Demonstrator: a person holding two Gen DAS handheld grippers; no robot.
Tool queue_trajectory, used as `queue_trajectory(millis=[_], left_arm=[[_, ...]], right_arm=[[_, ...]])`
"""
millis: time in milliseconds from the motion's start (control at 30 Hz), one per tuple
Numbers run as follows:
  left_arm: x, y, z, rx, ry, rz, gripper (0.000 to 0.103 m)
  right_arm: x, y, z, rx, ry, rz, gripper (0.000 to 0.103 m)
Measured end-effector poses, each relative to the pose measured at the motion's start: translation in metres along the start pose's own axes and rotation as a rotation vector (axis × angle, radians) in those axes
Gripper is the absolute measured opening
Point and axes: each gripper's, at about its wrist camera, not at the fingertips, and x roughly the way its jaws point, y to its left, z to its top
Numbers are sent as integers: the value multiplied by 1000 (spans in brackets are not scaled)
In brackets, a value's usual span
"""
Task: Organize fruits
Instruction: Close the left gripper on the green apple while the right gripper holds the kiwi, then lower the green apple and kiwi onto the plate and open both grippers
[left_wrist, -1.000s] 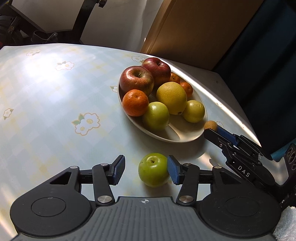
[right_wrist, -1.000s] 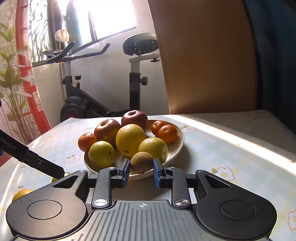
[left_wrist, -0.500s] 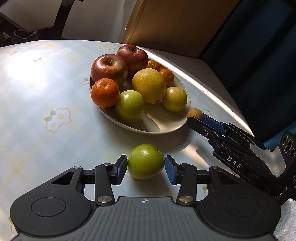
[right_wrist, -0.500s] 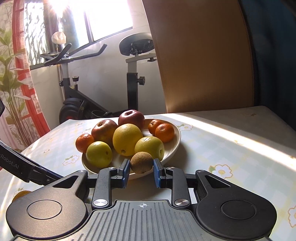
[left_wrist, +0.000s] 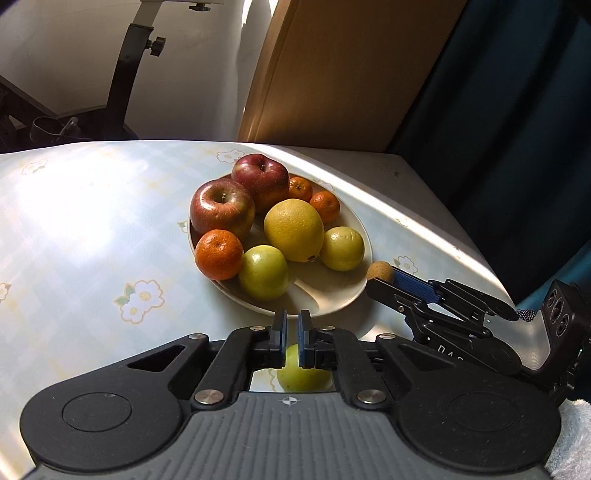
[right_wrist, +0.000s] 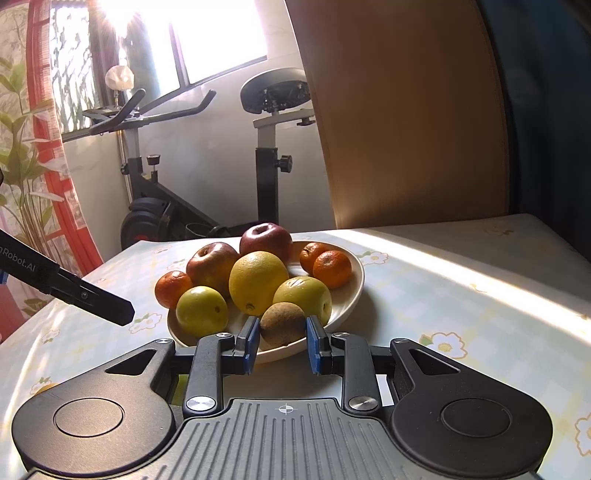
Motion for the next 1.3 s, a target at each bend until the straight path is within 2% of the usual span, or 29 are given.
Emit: queue_trajectory(millis=[100, 167, 233, 333, 633, 800, 1000, 1133, 1300], left_arm=[[9, 4, 0, -34, 57, -27, 9], [14, 3, -4, -46, 76, -58, 14], [17, 1, -8, -51, 75, -84, 40], [23, -7, -11, -14, 89, -86, 47], [40, -14, -17, 48, 156, -8, 47], [48, -18, -24, 67, 181, 10, 47], [35, -26, -21, 95, 124, 37, 47], [14, -26, -1, 82, 39, 21, 47], [1, -20, 30, 71, -30, 39, 47]], right_arm=[[-1, -2, -1, 15, -6, -2, 25], [-1, -4, -1, 22, -4, -3, 25], [0, -4, 0, 22, 2, -1, 25], [0, -4, 0, 23, 1, 2, 25], [1, -6, -1, 27, 1, 4, 25], [1, -6, -1, 23, 4, 4, 25], [0, -4, 1, 17, -4, 11, 25], [-3, -1, 11, 8, -24, 33, 25], [0, -4, 25, -14, -34, 23, 25]])
